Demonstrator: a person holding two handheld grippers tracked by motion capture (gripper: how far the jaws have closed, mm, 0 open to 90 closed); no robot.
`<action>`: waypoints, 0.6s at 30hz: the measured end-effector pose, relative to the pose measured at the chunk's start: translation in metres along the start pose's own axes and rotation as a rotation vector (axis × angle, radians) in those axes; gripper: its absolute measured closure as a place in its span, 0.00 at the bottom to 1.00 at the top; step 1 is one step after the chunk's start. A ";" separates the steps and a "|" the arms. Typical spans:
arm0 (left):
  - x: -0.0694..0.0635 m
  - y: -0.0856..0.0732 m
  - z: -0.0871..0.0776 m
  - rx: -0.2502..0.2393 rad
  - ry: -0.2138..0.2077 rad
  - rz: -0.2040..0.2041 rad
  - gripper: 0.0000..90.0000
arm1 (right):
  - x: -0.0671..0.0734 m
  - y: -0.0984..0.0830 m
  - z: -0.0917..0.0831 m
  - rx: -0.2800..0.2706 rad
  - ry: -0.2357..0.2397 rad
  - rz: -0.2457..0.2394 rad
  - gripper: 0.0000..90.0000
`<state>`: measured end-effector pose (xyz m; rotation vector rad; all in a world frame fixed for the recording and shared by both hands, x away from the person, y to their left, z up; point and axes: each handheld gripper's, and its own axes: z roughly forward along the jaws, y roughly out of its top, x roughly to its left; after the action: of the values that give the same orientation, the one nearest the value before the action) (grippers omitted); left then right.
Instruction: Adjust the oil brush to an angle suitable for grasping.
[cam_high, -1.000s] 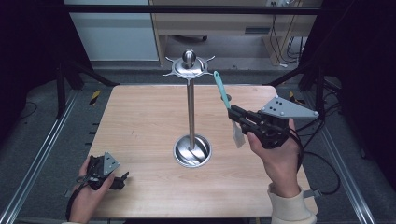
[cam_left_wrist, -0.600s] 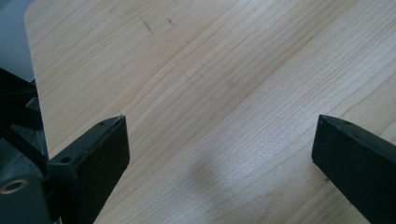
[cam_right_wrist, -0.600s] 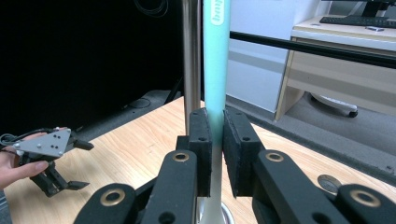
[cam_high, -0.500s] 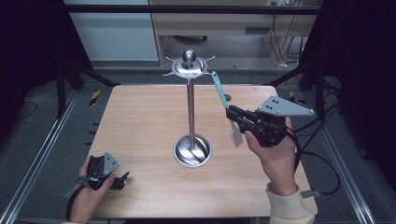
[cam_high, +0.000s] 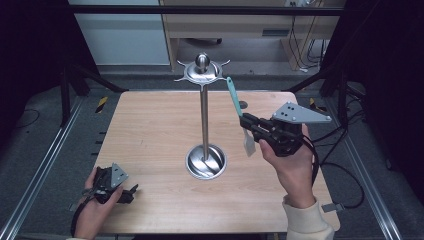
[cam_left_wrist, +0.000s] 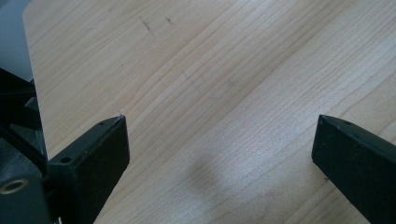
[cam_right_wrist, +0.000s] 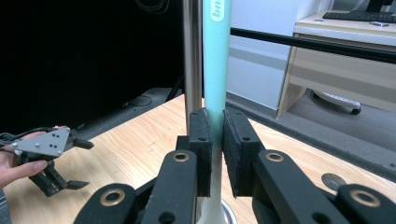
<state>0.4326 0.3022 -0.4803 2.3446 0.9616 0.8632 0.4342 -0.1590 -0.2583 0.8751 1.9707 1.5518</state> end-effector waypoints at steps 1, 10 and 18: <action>0.000 0.000 0.000 0.000 0.000 0.000 0.04 | 0.000 0.000 0.000 0.000 -0.002 0.002 0.91; 0.000 0.000 0.000 0.002 -0.001 -0.002 0.04 | -0.001 0.000 0.005 0.007 -0.001 -0.005 0.91; 0.000 0.000 0.000 0.004 -0.003 -0.001 0.04 | -0.002 -0.002 0.010 0.011 0.005 -0.002 0.91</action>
<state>0.4325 0.3022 -0.4809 2.3479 0.9642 0.8577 0.4420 -0.1543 -0.2621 0.8744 1.9847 1.5455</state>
